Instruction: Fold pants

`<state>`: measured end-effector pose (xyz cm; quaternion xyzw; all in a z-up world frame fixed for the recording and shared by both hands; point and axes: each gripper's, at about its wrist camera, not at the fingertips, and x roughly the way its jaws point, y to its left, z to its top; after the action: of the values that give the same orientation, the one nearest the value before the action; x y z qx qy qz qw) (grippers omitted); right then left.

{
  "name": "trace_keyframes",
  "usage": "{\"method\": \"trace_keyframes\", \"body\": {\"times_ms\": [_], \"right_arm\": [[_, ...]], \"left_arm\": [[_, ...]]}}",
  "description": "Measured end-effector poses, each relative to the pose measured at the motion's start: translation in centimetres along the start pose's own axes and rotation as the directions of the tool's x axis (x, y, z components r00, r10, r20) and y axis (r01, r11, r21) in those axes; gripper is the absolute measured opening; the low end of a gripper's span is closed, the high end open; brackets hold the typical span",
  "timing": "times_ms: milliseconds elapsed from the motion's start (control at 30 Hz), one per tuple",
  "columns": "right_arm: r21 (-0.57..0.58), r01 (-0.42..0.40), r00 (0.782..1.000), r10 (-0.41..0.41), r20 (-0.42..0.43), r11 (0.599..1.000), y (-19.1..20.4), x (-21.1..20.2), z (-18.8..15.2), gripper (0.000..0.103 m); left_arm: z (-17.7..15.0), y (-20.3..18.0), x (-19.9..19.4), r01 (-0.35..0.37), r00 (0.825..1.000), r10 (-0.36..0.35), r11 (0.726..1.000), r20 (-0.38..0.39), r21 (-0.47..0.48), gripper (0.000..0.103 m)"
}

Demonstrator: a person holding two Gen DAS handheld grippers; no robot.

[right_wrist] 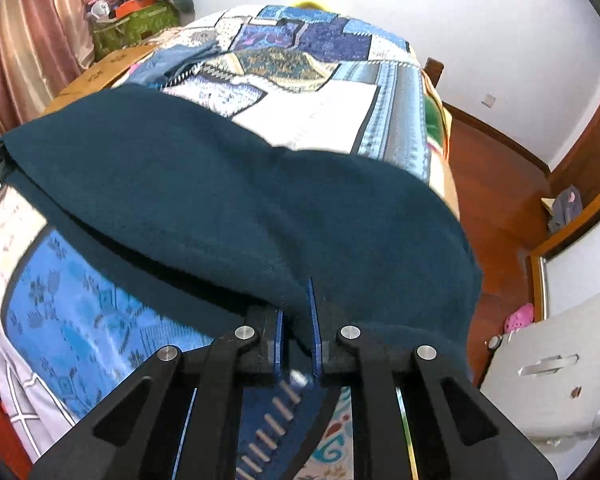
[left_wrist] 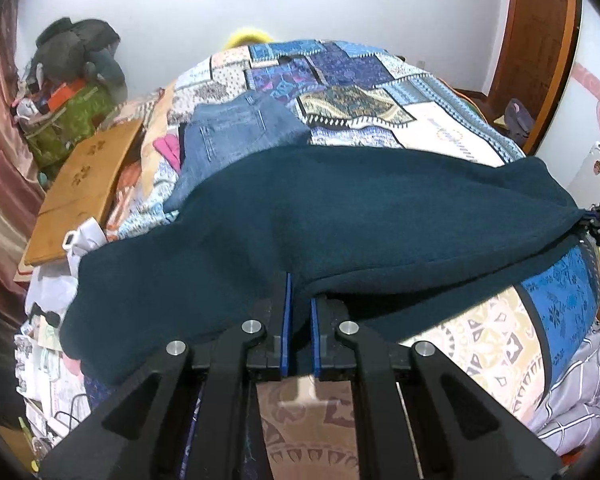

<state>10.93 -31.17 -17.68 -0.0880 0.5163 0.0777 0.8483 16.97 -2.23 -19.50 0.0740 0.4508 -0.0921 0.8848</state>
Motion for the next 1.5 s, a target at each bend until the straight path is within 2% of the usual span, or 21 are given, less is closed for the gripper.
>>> {"method": "trace_keyframes", "body": {"times_ms": [167,267,333,467,533,600,800,867,933,1033,1200,1267,1300,1367,1400,1433,1500], "right_arm": [[0.085,-0.029,0.999,0.027,0.026,0.996,-0.5,-0.6,-0.7,0.016],[0.118,-0.045,0.999,0.041,0.037,0.992,-0.8,-1.1,-0.9,0.017],[0.14,-0.056,0.998,0.051,0.042,0.989,-0.9,-1.6,-1.2,0.018],[0.192,-0.076,0.996,0.066,0.057,0.979,-1.5,-2.9,-1.9,0.023],[0.217,-0.069,0.996,0.054,0.075,0.974,-2.1,-3.6,-2.3,0.024],[0.245,-0.06,0.996,0.04,0.086,0.968,-2.8,-4.0,-2.4,0.025],[0.385,-0.02,0.993,-0.025,0.111,0.923,-6.4,-4.8,-3.1,0.029],[0.439,-0.003,0.992,-0.053,0.114,0.898,-7.7,-4.9,-3.4,0.037],[0.476,0.015,0.99,-0.079,0.114,0.88,-8.8,-4.9,-3.7,0.04],[0.537,0.045,0.987,-0.119,0.104,0.842,-10.4,-4.7,-4.4,0.047],[0.611,0.081,0.986,-0.153,0.065,0.788,-12.7,-3.7,-6.0,0.052],[0.638,0.091,0.986,-0.157,0.048,0.765,-13.4,-3.3,-6.6,0.052],[0.653,0.095,0.987,-0.159,0.04,0.751,-14.0,-3.1,-7.0,0.052],[0.686,0.093,0.988,-0.154,0.027,0.721,-15.1,-2.6,-7.6,0.052],[0.699,0.09,0.989,-0.148,0.022,0.709,-15.5,-2.4,-7.8,0.052],[0.715,0.085,0.99,-0.139,0.017,0.694,-15.9,-2.1,-8.0,0.052],[0.751,0.06,0.994,-0.109,0.017,0.657,-16.7,-1.4,-8.5,0.052]], "left_arm": [[-0.9,-0.2,-0.2,0.009,1.0,-0.009,1.0,-0.018,0.007,0.009],[-1.3,0.2,-0.9,0.023,1.0,-0.023,1.0,-0.018,-0.013,0.017],[-1.5,0.7,-1.6,0.029,0.999,-0.029,0.999,-0.016,-0.035,0.028],[-1.7,2.6,-3.5,0.028,0.999,-0.027,0.995,0.017,-0.1,0.043],[-1.5,3.8,-4.3,0.013,0.999,-0.009,0.992,0.037,-0.128,0.055],[-1.2,5.4,-5.1,-0.02,0.998,0.03,0.987,0.06,-0.161,0.062],[-0.7,11.3,-5.3,-0.125,0.986,0.15,0.951,0.066,-0.283,0.076],[-0.6,13.0,-4.7,-0.15,0.984,0.173,0.938,0.045,-0.312,0.077],[-0.6,14.8,-3.5,-0.185,0.98,0.199,0.925,0.008,-0.333,0.077],[-1.0,17.4,-1.0,-0.255,0.967,0.243,0.896,-0.079,-0.363,0.078],[-3.5,21.3,3.2,-0.291,0.954,0.206,0.819,-0.22,-0.494,0.078],[-4.7,22.1,4.7,-0.319,0.941,0.2,0.789,-0.272,-0.525,0.078],[-4.9,22.4,5.2,-0.335,0.935,0.209,0.783,-0.286,-0.524,0.078],[-5.4,22.3,6.1,-0.393,0.911,0.256,0.777,-0.322,-0.492,0.08],[-5.6,22.1,6.5,-0.408,0.903,0.268,0.778,-0.335,-0.477,0.085],[-5.8,21.8,6.8,-0.417,0.898,0.273,0.779,-0.345,-0.469,0.091],[-6.1,21.2,7.5,-0.436,0.889,0.291,0.773,-0.353,-0.46,0.095]]}}
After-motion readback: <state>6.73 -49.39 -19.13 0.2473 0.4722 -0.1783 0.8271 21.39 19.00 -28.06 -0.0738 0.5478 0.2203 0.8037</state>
